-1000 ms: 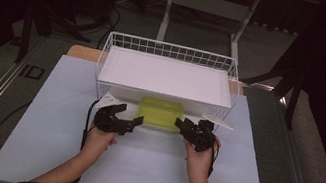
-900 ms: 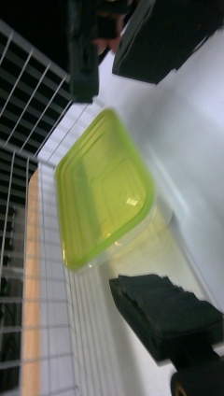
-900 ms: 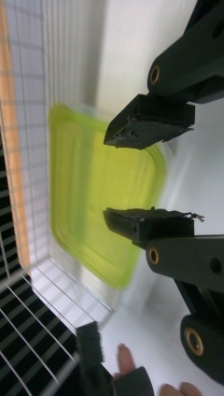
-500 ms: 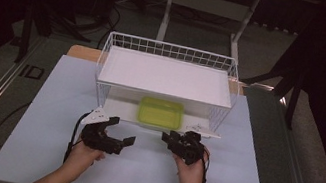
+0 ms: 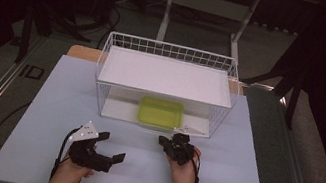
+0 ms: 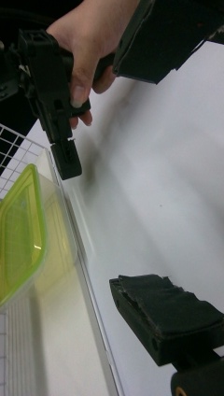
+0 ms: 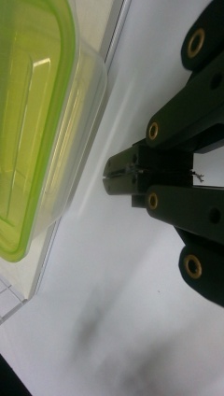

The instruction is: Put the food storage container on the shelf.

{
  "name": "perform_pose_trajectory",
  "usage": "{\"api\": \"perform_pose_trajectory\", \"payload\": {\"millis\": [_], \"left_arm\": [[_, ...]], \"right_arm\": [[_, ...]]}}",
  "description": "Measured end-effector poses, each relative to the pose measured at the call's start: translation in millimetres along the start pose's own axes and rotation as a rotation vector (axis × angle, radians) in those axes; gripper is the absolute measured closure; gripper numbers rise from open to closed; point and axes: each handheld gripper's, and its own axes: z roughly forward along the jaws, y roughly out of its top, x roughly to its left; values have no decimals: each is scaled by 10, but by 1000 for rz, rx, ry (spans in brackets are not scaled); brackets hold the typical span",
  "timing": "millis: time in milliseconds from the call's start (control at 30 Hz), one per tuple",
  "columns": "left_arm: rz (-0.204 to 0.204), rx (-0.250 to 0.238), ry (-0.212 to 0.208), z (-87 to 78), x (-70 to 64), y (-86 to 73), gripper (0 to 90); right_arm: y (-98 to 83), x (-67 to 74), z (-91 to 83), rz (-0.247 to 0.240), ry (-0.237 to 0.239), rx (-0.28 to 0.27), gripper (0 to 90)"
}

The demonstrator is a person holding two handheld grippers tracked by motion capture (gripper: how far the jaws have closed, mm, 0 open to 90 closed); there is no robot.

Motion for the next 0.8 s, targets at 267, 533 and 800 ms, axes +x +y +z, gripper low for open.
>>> {"api": "perform_pose_trajectory", "payload": {"millis": [267, 533, 800], "left_arm": [[12, -37, 36, -47, 90, -23, 22], [20, -44, 42, -55, 108, -33, 22], [18, -54, 41, -50, 121, -41, 23]], "right_arm": [[100, -30, 162, 5, -34, -16, 900], [197, -91, 314, 15, -58, -21, 900], [284, -135, 450, 23, -72, -28, 899]]}}
